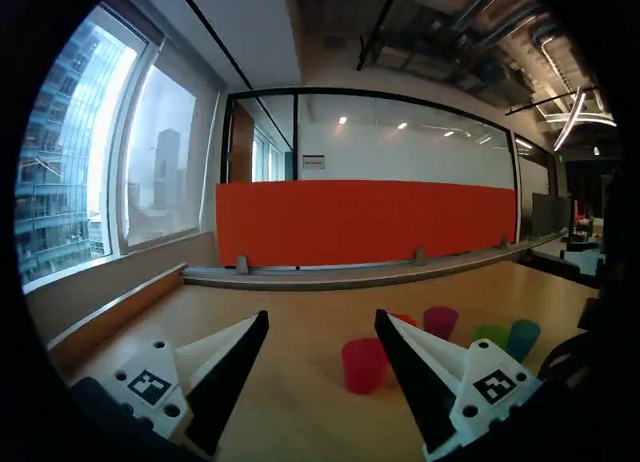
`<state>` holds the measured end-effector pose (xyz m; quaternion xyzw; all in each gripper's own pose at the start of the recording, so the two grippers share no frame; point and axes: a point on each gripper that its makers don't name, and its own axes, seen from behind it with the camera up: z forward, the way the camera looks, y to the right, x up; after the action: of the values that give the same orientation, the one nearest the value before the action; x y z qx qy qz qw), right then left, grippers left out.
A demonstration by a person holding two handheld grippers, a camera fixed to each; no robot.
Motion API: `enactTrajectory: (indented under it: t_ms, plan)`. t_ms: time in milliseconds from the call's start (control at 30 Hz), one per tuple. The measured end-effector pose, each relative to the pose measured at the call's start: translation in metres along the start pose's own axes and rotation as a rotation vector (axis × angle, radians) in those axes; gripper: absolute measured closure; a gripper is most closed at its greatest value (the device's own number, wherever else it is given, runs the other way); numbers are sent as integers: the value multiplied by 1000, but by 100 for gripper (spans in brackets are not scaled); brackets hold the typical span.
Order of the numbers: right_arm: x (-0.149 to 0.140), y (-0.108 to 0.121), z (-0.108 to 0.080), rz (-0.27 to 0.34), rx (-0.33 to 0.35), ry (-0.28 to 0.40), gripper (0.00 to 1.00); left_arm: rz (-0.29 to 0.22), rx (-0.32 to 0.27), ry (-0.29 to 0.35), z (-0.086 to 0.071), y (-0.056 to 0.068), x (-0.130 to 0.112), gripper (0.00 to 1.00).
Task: Pour water
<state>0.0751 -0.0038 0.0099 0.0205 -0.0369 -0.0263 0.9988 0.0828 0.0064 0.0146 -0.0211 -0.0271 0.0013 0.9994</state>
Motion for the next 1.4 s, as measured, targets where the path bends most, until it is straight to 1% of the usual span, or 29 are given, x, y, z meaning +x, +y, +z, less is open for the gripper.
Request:
enactTrajectory:
  t_ms: [100,300,500,633,800,900,1000,1100,1200,1300,1400]
  plan:
    - [16,0,2,6,8,-9,0,0,-27,-5,2,4,17,1]
    - [53,-6,3,21,42,2,0,19,-58,-9,3,7,48,1]
    - [88,-9,4,8,51,14,0,23,-77,-28,6,6,74,1]
    - [109,-7,4,-5,52,36,0,30,-94,-22,8,7,92,1]
    - [122,-6,3,-13,57,45,0,43,-125,-9,11,12,110,1]
    - [123,-5,3,-7,67,35,0,50,-138,-8,12,13,117,1]
    - [122,-6,2,-4,86,26,0,48,-163,3,13,18,123,1]
    - [120,-15,0,-11,130,17,0,37,-216,12,14,29,127,1]
    - [117,-25,-4,-24,187,9,0,15,-268,6,15,38,128,1]
    - [117,-37,-8,-43,249,11,0,3,-315,4,13,46,130,1]
    - [121,-49,-14,-54,311,23,0,15,-353,8,10,54,132,1]
